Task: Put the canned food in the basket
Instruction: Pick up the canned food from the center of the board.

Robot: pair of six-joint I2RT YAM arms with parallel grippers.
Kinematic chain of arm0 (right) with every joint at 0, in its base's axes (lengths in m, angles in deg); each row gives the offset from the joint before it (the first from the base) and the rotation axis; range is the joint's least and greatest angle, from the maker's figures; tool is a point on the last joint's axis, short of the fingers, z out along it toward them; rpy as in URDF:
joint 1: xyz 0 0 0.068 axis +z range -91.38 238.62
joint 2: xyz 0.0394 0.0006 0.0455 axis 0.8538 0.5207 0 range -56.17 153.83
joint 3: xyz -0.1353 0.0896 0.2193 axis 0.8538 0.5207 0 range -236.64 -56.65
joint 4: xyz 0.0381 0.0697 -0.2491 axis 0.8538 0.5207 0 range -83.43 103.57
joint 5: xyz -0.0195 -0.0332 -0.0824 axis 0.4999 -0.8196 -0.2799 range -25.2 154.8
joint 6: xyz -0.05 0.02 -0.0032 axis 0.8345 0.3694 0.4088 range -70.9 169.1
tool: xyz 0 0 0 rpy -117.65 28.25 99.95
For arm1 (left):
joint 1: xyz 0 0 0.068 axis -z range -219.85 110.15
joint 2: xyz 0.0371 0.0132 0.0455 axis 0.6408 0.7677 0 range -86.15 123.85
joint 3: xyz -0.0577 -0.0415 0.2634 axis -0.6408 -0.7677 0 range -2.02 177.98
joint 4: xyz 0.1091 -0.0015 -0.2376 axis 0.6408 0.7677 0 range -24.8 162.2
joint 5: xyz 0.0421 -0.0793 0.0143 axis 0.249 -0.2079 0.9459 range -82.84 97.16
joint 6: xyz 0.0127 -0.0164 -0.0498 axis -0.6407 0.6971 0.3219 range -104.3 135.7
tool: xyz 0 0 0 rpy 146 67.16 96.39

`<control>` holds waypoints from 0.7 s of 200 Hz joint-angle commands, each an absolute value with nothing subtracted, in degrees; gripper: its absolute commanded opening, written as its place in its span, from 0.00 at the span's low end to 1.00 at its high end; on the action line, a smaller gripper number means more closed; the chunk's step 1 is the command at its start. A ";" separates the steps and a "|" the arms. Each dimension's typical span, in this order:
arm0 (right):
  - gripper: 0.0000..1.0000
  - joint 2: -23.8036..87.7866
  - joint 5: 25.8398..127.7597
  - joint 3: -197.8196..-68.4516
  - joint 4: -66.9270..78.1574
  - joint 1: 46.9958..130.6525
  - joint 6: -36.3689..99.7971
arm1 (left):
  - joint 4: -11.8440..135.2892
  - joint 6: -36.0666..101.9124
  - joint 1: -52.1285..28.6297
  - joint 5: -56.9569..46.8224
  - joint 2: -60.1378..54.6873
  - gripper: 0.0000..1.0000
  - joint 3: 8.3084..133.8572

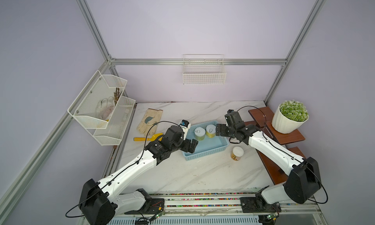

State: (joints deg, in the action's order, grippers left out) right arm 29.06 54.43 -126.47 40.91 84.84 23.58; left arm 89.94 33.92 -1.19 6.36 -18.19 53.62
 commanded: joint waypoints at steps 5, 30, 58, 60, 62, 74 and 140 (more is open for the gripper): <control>1.00 31.69 51.65 -129.51 44.53 83.31 21.75 | 83.91 33.30 -1.54 1.30 -21.07 1.00 51.98; 1.00 35.67 51.35 -131.65 45.77 81.12 20.92 | 79.08 33.63 -2.00 -3.42 -23.67 1.00 48.95; 0.99 38.85 53.02 -134.64 48.75 78.32 18.07 | 76.04 34.41 -3.32 -8.21 -25.80 1.00 47.35; 0.99 39.06 53.24 -134.90 48.99 78.11 17.83 | 75.78 34.57 -3.47 -8.64 -25.96 1.00 47.17; 0.99 39.27 53.58 -135.09 49.19 77.89 17.71 | 75.45 34.68 -3.66 -9.09 -26.13 1.00 47.04; 0.99 40.65 54.85 -136.45 50.39 76.94 17.45 | 73.48 35.88 -4.70 -11.89 -26.92 1.00 46.13; 0.99 46.27 54.32 -140.47 53.05 73.79 17.98 | 68.29 39.59 -8.16 -19.88 -28.76 1.00 44.09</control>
State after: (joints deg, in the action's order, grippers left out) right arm 45.06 54.36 -138.84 50.90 74.70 18.36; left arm 72.73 37.79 -7.14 -15.45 -27.13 44.02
